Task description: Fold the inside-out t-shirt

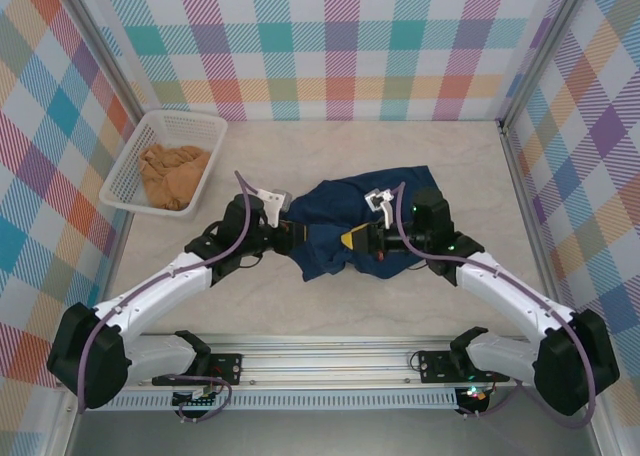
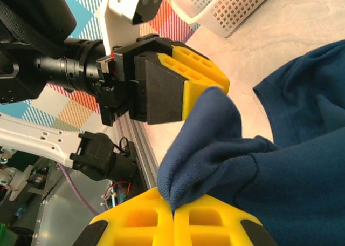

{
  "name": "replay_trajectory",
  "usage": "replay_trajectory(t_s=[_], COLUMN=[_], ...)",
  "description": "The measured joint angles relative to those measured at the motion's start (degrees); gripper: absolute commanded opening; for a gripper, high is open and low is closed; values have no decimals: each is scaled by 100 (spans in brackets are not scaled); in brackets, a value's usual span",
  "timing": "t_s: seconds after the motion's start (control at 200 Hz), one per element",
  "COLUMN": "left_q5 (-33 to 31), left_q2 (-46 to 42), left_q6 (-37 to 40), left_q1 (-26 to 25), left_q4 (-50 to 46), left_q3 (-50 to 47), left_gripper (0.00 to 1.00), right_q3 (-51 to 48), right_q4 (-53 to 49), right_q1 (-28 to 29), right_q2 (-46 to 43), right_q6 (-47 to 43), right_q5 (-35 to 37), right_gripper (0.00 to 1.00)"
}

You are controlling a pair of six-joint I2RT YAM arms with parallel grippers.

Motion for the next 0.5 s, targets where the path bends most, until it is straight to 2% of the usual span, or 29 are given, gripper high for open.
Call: replay_trajectory(t_s=[0.11, 0.29, 0.335, 0.445, 0.5], left_q5=[-164, -94, -50, 68, 105], left_q2=[-249, -968, -1036, -955, -763], left_q6=[-63, -13, 33, 162, 186], left_q1=[-48, -415, -551, -820, -874], left_q4=[-251, -341, -337, -352, -350], left_q3=[-2, -26, -39, -79, -74], left_gripper=[54, 56, 55, 37, 33], right_q3=[-31, -59, -57, -57, -57], right_q4=[343, 560, 562, 570, 570], right_q1=[-24, -57, -57, -57, -57], right_q2=[164, 382, 417, 472, 479], right_q6=[400, 898, 970, 1097, 1119], right_q5=[-7, 111, 142, 188, 203], right_gripper=[0, 0, 0, 0, 0])
